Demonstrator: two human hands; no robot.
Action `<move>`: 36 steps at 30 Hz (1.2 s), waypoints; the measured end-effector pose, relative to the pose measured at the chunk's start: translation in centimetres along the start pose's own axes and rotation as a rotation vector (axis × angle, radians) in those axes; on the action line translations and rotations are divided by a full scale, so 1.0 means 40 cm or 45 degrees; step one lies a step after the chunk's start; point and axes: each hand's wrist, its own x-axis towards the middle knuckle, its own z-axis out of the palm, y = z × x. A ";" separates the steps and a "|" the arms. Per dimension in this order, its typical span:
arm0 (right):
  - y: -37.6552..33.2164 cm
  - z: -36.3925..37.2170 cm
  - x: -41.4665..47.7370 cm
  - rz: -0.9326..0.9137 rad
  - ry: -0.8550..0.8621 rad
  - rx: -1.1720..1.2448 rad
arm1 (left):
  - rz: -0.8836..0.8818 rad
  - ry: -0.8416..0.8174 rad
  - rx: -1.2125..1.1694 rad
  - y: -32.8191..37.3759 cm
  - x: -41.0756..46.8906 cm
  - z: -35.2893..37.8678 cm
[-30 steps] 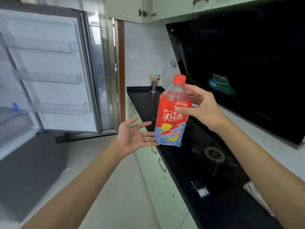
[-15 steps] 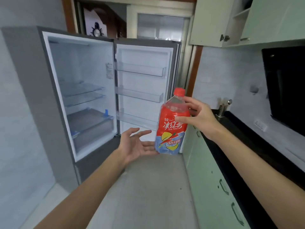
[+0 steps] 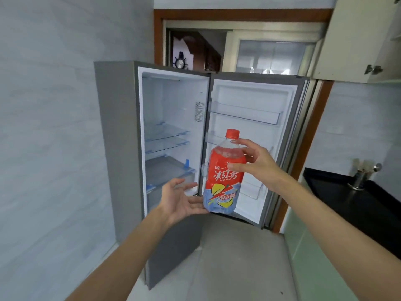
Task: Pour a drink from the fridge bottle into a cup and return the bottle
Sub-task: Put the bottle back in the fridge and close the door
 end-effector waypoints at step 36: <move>0.308 -0.071 0.704 -0.279 -0.453 0.222 | 0.215 0.303 -0.051 0.198 0.515 -0.056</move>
